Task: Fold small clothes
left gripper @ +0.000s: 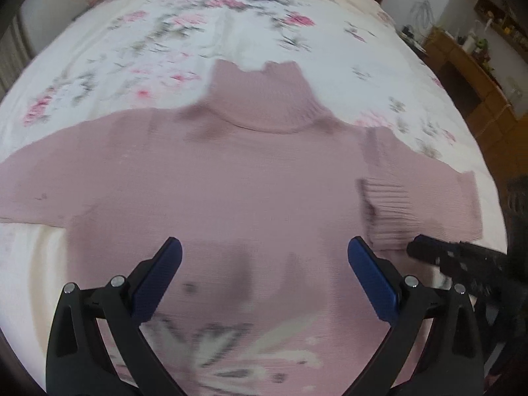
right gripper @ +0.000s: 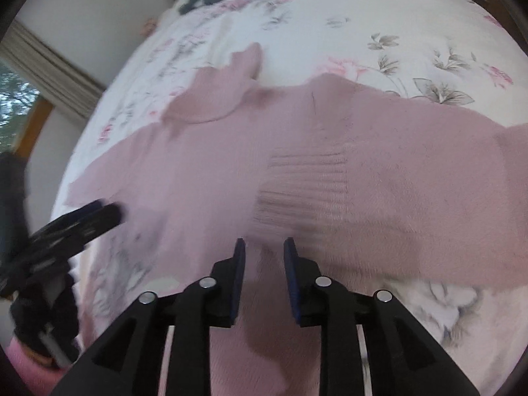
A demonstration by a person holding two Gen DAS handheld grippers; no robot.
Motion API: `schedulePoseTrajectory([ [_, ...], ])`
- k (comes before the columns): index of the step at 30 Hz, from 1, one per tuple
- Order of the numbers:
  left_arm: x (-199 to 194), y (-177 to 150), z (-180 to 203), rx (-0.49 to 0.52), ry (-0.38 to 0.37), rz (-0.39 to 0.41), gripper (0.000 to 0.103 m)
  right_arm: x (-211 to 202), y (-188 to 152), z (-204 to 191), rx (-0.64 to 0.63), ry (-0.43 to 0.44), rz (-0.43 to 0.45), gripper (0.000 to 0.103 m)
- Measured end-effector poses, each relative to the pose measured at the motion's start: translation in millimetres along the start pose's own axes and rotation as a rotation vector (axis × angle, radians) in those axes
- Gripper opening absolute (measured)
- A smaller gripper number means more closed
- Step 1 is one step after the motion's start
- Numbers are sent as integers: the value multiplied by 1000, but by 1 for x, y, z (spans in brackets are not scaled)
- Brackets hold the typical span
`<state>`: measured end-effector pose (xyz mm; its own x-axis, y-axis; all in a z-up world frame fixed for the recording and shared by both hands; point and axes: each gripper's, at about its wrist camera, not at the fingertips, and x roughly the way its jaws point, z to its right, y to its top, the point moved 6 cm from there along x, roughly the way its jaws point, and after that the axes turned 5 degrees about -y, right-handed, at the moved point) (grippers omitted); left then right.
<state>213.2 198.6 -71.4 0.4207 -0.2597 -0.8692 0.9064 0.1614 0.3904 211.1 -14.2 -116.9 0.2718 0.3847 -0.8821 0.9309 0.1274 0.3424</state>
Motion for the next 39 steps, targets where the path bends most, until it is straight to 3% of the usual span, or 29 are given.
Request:
schedulePoseTrajectory([
  [2, 11, -2, 18, 1, -55, -39, 100, -19, -9, 14, 23, -10, 27, 32],
  [9, 62, -5, 69, -78, -230, -186, 97, -66, -42, 61, 118, -36, 87, 33],
  [12, 82, -6, 86, -111, -286, -242, 88, -77, -56, 75, 145, -30, 108, 34],
  [13, 89, -8, 92, -116, -300, -262, 81, -79, -59, 78, 154, -29, 112, 36],
  [16, 105, -12, 101, -142, -301, -299, 72, -81, -69, 85, 177, -15, 121, 36],
  [17, 107, -11, 104, -144, -300, -296, 60, -81, -71, 86, 178, -20, 124, 36],
  [18, 107, -10, 107, -136, -296, -289, 54, -82, -73, 87, 176, -31, 127, 36],
  [19, 106, -8, 108, -128, -284, -282, 42, -81, -75, 89, 175, -38, 130, 36],
  [20, 105, -6, 110, -123, -281, -273, 21, -81, -76, 90, 178, -39, 130, 36],
  [21, 104, -4, 113, -126, -296, -269, 13, -80, -78, 91, 185, -36, 129, 36],
  [23, 98, 1, 116, -137, -316, -244, 9, -81, -80, 93, 191, -44, 129, 36],
  [28, 56, 18, 113, -85, -322, -98, 8, -85, -81, 98, 190, -70, 143, 36],
  [33, 15, 33, 77, -78, -283, -10, 8, -92, -75, 110, 242, -70, 163, 40],
  [35, 0, 38, 56, -69, -241, 27, 8, -94, -69, 115, 276, -61, 170, 49],
  [39, -17, 42, 11, -87, -189, 49, 8, -90, -55, 117, 307, -32, 171, 52],
])
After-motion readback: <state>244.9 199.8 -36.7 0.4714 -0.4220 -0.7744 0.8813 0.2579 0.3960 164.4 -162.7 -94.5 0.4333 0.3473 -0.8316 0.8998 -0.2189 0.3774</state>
